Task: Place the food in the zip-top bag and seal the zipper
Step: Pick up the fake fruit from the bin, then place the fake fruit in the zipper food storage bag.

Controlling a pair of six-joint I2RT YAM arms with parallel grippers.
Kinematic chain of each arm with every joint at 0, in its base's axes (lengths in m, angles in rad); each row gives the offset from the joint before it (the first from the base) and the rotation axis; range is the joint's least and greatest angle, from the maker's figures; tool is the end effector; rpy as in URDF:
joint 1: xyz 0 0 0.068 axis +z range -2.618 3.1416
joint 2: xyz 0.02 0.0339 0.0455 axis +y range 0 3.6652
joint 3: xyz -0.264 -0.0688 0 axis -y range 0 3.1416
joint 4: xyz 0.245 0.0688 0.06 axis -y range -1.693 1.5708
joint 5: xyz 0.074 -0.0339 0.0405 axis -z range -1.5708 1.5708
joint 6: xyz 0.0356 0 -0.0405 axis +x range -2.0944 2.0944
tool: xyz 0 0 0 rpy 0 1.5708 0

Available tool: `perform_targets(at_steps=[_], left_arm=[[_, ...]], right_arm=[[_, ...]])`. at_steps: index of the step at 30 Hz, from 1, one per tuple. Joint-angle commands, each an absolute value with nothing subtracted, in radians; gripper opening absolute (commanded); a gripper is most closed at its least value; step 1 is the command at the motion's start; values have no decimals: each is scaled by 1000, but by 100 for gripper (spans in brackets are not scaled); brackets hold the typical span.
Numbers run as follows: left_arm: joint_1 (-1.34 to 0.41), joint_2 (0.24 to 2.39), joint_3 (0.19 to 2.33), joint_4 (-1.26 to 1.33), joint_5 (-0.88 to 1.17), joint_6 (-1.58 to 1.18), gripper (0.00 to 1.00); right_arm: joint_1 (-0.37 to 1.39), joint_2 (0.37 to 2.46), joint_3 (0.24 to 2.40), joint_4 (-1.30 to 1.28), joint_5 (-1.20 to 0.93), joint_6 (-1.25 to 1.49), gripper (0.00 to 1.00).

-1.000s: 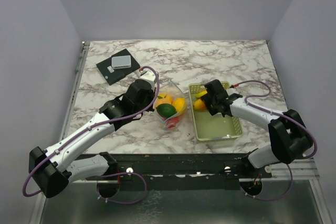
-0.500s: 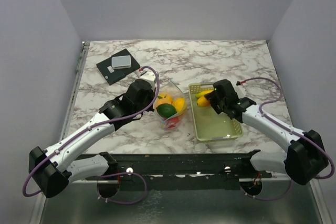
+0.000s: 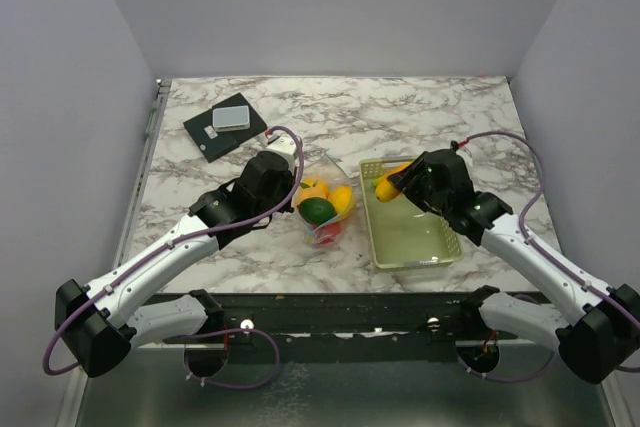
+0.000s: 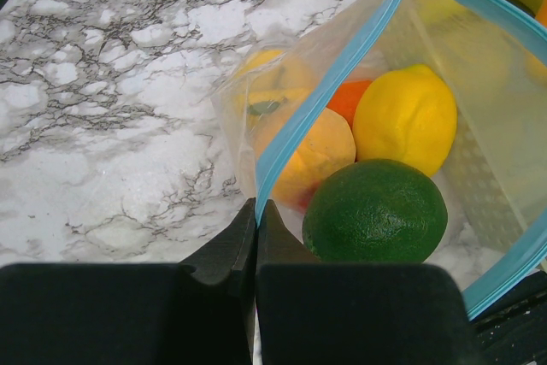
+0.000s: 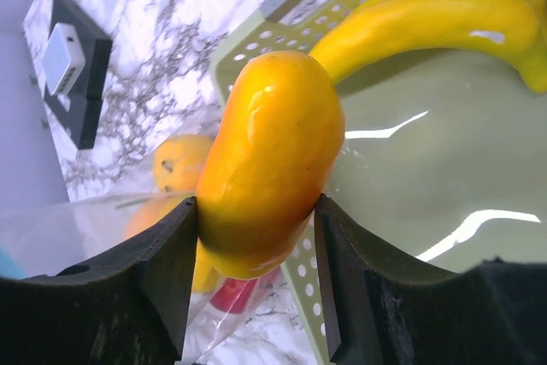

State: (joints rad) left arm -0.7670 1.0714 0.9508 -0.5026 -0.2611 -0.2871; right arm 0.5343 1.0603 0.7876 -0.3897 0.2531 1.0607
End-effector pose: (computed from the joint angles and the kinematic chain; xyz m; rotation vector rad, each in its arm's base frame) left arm 0.1734 -0.1544 0.3121 0.3759 2.1546 -0.3152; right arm 0.2013 0.1088 0.2689 0.7270 2.1559 0.5916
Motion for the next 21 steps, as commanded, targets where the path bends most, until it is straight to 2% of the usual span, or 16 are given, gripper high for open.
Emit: perform_targets(at_steps=[1,12,21], left_arm=[[-763,1066,937,-492,-253,-278,0],[-763,1066,939,-492,-250,-277,0],[-762,1063,937,-492,-250,-277,0]], right_arm=[[528,1027,867,-364,150,895,1],[569,1009,1004,-325,-36,720,1],[771,1110,1182,-374,76,562,1]])
